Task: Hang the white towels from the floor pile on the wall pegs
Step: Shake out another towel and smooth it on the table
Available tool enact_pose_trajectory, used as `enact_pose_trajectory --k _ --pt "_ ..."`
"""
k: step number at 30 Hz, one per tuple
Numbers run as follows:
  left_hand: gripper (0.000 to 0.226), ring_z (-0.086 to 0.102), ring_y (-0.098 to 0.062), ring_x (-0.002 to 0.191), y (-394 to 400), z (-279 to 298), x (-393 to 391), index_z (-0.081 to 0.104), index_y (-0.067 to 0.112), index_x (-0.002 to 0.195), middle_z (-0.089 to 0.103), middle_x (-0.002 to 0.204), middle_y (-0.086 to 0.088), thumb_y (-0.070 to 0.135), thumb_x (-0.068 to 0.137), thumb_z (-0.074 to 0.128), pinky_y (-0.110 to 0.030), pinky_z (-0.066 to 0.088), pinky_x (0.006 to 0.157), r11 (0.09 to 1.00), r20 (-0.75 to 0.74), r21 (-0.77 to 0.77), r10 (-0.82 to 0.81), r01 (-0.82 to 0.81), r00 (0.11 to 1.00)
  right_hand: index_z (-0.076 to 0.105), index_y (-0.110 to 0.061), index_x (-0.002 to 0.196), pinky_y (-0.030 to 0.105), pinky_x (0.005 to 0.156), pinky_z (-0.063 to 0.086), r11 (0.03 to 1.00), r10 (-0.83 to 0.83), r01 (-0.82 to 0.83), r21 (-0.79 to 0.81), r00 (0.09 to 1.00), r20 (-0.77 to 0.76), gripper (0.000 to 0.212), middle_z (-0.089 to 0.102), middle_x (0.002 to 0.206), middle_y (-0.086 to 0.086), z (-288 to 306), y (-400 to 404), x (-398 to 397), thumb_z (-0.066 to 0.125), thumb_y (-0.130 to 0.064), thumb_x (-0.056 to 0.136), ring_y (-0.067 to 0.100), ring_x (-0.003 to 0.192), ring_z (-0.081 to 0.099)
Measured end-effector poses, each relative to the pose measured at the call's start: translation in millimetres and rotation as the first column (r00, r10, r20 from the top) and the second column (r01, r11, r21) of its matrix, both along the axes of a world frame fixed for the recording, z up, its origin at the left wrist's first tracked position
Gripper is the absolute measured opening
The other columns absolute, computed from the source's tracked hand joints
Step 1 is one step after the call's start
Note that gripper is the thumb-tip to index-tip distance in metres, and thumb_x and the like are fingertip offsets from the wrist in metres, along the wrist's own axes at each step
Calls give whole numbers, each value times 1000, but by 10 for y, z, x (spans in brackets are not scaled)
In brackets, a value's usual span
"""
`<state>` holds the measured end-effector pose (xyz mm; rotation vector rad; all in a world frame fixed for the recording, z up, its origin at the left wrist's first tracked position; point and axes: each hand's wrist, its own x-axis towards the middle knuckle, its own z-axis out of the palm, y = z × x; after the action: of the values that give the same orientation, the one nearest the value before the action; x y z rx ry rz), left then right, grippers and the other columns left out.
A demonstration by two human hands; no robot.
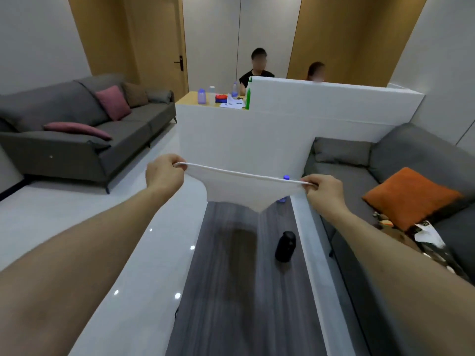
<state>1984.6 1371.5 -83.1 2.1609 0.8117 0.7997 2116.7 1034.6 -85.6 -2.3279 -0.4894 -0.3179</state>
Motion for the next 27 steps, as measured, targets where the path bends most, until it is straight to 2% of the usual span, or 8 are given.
enact_pose_trajectory --k 4,7,11,15,18,23,27 --pt "21 60 -18 75 -359 -800 -692 73 29 82 66 76 4 19 89 56 -25 43 64 1000 -145 -31 -9 5 989 78 -10 95 28 77 46 1000 3 -7 -24 989 -145 24 75 91 10 -770 -318 -591 58 1 88 25 86 66" --pt "21 61 -20 75 -625 -1450 -1264 75 28 86 68 77 4 21 91 56 -26 43 63 999 -292 -23 -35 30 956 78 -8 100 29 80 49 999 4 -17 -49 963 -269 24 75 96 11 -1384 -577 -1045 58 1 89 28 93 66" --pt "21 59 -19 76 -957 -2279 -2005 76 26 92 66 75 6 21 92 55 -25 40 62 998 -451 -43 -62 48 890 77 -10 102 34 83 50 992 -18 -28 -122 931 -364 23 74 98 12 -2147 -886 -1606 58 -4 90 32 96 66" --pt "19 58 -15 72 -1235 -2963 -2590 76 24 100 65 80 5 25 95 58 -23 43 62 994 -602 -86 -100 61 792 77 -14 100 27 69 43 974 -28 -82 -209 879 -476 22 72 87 7 -2786 -1192 -2120 57 -10 92 26 83 65" --pt "18 58 -12 70 -1368 -3210 -2837 75 22 96 66 79 6 29 94 59 -23 44 57 988 -656 -125 -153 94 739 77 -15 98 25 60 45 959 -50 -110 -260 839 -541 19 68 82 -1 -3074 -1364 -2355 59 -11 93 15 74 62" --pt "23 61 -25 80 -1358 -3309 -2822 73 16 84 69 77 -2 28 91 55 -34 53 74 981 -693 -151 -193 122 695 77 -16 88 29 66 50 946 -78 -120 -301 817 -571 20 70 81 1 -3233 -1391 -2346 58 -10 92 21 80 63" --pt "24 60 -25 79 -1195 -3348 -2487 73 19 83 70 81 -2 27 92 52 -31 49 69 979 -688 -162 -199 119 698 76 -21 87 29 67 51 952 -129 -63 -299 804 -581 17 70 82 -1 -3299 -1197 -2073 60 -19 93 18 77 62"
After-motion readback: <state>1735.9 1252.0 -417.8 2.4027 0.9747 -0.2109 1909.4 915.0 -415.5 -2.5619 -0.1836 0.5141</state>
